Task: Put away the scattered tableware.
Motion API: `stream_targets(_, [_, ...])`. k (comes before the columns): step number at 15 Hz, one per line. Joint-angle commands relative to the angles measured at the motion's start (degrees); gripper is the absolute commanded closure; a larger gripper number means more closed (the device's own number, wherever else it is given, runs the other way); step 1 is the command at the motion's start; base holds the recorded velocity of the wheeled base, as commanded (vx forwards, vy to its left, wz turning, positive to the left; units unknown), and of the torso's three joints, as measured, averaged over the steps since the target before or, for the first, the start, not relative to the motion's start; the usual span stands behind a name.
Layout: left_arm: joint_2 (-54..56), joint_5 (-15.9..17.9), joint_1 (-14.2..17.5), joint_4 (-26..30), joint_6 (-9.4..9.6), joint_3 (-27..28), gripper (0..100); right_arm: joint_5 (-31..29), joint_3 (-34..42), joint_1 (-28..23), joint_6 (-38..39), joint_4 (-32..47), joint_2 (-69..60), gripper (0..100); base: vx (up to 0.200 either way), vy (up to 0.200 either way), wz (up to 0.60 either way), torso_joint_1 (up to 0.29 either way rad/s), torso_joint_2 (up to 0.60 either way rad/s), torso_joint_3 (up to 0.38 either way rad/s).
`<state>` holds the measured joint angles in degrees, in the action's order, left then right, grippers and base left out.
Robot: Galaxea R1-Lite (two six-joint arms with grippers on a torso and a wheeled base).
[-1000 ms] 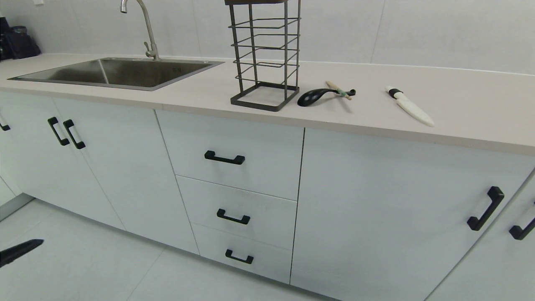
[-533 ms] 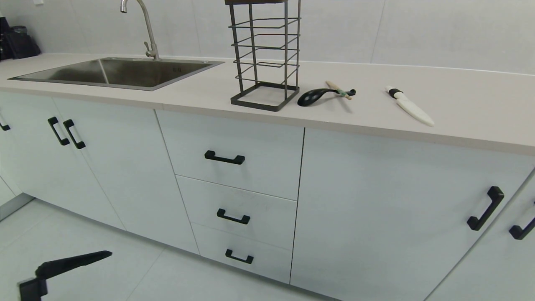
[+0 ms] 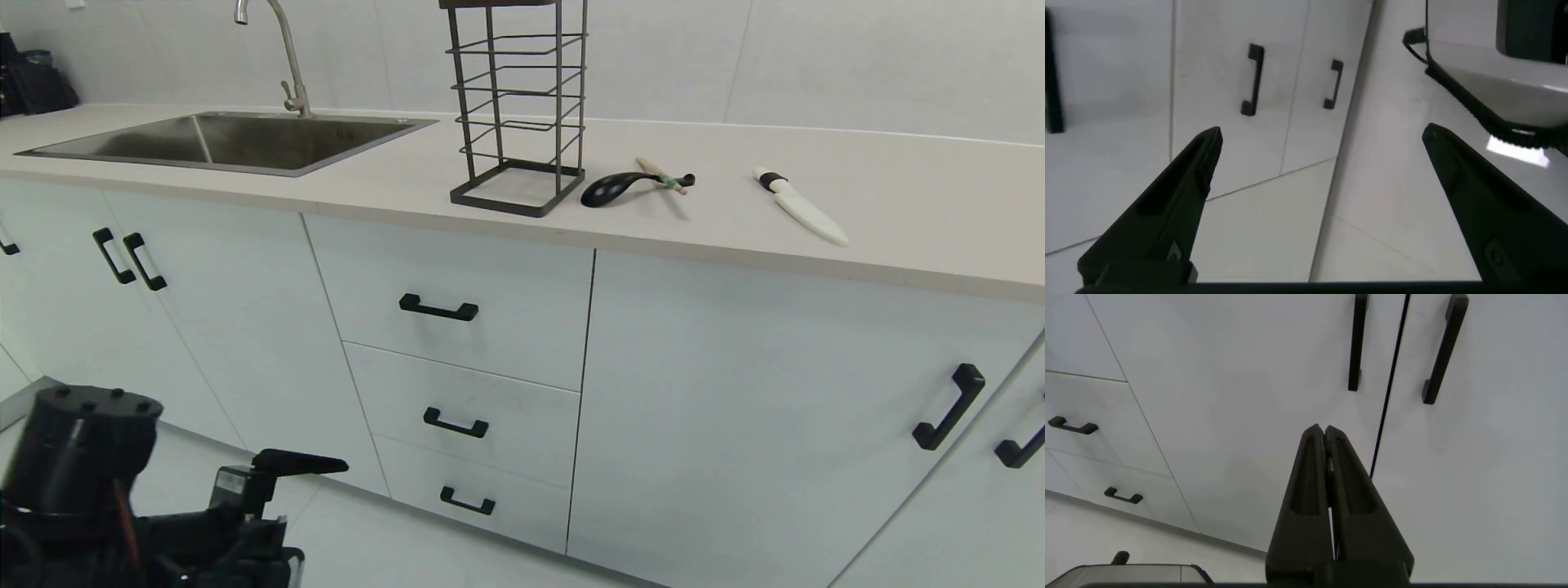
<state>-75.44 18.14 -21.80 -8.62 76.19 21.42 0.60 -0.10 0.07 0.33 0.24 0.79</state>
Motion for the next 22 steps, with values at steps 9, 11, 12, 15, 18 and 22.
stream_targets(9, [-31.4,-2.9,-2.0,-22.6,0.27,2.2,0,0.0,0.0,0.0,0.0,0.0,0.1,100,0.0,0.0,0.0,0.0,0.0,0.0])
stream_targets(11, [-34.0,-3.0,-2.0,-25.1,0.27,3.2,0,0.0,0.0,0.0,0.0,0.0,0.1,100,0.0,0.0,0.0,0.0,0.0,0.0])
stream_targets(12, [-35.3,-3.3,-2.0,-26.4,0.36,4.7,0,0.0,0.0,0.0,0.0,0.0,0.1,100,0.0,0.0,0.0,0.0,0.0,0.0])
stream_targets(15, [-38.1,-4.8,-2.0,-27.0,0.54,7.2,0,0.0,0.0,0.0,0.0,0.0,0.1,100,0.0,0.0,0.0,0.0,0.0,0.0])
stream_targets(18, [-42.4,-5.1,-1.7,-27.0,0.54,11.8,0,0.0,0.0,0.0,0.0,0.0,0.1,100,0.0,0.0,0.0,0.0,0.0,0.0])
stream_targets(22, [-50.9,-5.0,-0.8,-33.0,0.19,15.2,0,0.0,0.0,0.0,0.0,0.0,0.1,100,0.0,0.0,0.0,0.0,0.0,0.0])
